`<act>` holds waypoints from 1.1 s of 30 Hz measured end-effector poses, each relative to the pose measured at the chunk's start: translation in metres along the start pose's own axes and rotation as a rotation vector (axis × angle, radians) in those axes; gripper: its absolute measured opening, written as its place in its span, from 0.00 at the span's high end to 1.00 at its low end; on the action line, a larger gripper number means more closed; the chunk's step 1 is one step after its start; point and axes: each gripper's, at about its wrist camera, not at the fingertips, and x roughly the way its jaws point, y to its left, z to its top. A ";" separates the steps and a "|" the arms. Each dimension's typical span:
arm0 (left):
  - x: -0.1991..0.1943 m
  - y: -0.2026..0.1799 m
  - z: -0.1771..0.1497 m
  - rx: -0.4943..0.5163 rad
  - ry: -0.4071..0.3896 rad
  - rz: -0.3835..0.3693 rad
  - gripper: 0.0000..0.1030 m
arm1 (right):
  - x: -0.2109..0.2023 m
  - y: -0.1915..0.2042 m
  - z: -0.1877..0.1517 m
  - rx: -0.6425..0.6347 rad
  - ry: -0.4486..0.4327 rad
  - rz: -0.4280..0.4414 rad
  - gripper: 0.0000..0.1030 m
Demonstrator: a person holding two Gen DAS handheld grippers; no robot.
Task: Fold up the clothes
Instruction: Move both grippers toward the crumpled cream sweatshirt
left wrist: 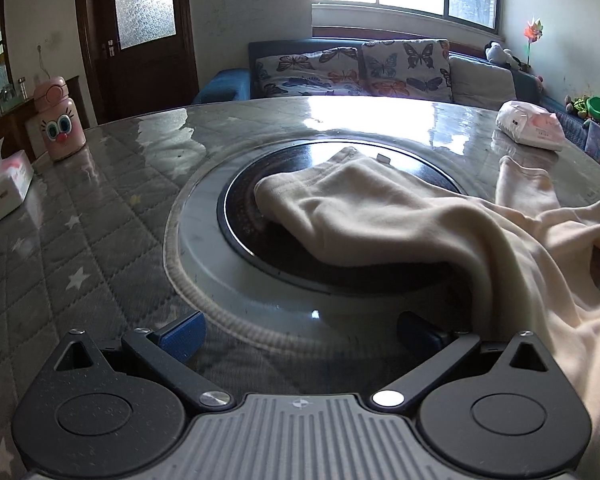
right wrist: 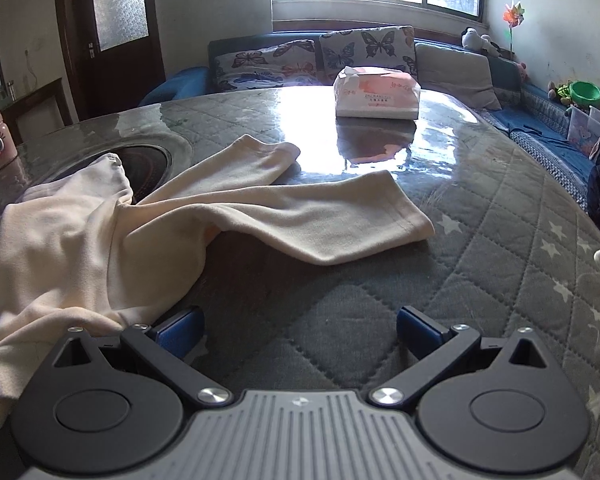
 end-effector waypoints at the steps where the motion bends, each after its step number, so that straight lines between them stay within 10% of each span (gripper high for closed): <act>1: -0.003 -0.001 -0.002 0.002 -0.002 -0.001 0.00 | -0.002 0.001 -0.001 0.001 -0.002 0.003 0.00; 33: -0.059 -0.019 -0.031 0.031 -0.030 -0.023 0.00 | -0.047 0.024 -0.026 -0.010 -0.049 0.067 0.00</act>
